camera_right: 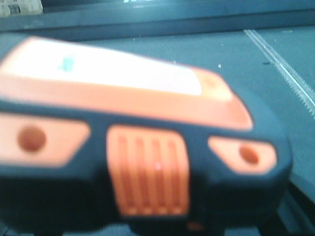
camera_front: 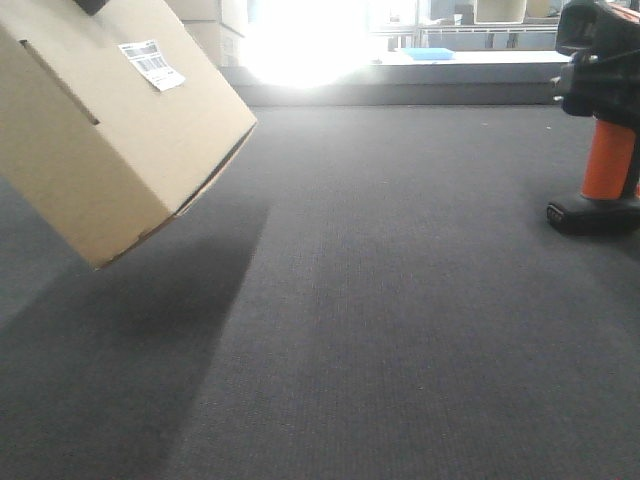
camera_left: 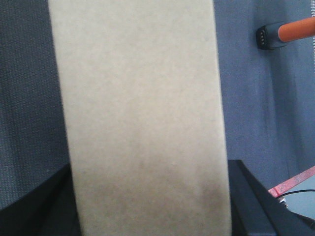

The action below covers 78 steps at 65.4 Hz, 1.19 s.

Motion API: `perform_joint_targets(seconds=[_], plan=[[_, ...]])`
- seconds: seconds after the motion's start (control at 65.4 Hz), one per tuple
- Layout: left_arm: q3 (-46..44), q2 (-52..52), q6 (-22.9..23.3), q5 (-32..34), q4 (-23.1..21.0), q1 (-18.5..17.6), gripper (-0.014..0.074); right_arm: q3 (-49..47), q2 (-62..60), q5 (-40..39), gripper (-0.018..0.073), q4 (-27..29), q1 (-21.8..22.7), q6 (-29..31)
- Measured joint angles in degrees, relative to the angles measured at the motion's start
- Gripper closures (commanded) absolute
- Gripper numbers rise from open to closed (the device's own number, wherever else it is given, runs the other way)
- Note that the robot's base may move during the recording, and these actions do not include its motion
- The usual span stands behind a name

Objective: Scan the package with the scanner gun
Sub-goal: 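Grasp the orange scanner gun with the right gripper and lift it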

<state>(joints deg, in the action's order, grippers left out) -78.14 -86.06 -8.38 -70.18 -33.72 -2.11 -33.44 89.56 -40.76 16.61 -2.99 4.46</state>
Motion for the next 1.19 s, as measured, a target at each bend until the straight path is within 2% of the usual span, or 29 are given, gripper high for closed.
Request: perform_joint_targets(seconds=[0.199, 0.306, 0.398, 0.627, 0.81, 0.978, 1.193], plan=[[0.00, 0.00, -0.10, 0.00, 0.34, 0.00, 0.0708, -0.13, 0.09, 0.00, -0.0005, 0.11, 0.00, 0.00], [0.00, 0.00, -0.10, 0.11, 0.34, 0.00, 0.0708, -0.13, 0.09, 0.23, 0.0069, 0.42, 0.00, 0.00], [0.00, 0.00, -0.10, 0.11, 0.45, 0.00, 0.0708, -0.13, 0.09, 0.46, 0.0216, 0.42, 0.00, 0.00], [0.00, 0.00, -0.10, 0.11, 0.45, 0.00, 0.0708, -0.16, 0.09, 0.70, 0.0728, 0.72, 0.00, -0.24], [0.00, 0.00, -0.10, 0.11, 0.45, 0.00, 0.0708, -0.16, -0.34, 1.20, 0.0713, 0.72, 0.00, -0.24], [0.00, 0.00, -0.10, 0.11, 0.45, 0.00, 0.0708, -0.16, -4.16, 4.85, 0.0713, 0.72, 0.00, 0.56], [0.00, 0.00, -0.10, 0.11, 0.45, 0.00, 0.0708, -2.84, -12.61, 12.50, 0.0713, 0.84, 0.00, 10.04]])
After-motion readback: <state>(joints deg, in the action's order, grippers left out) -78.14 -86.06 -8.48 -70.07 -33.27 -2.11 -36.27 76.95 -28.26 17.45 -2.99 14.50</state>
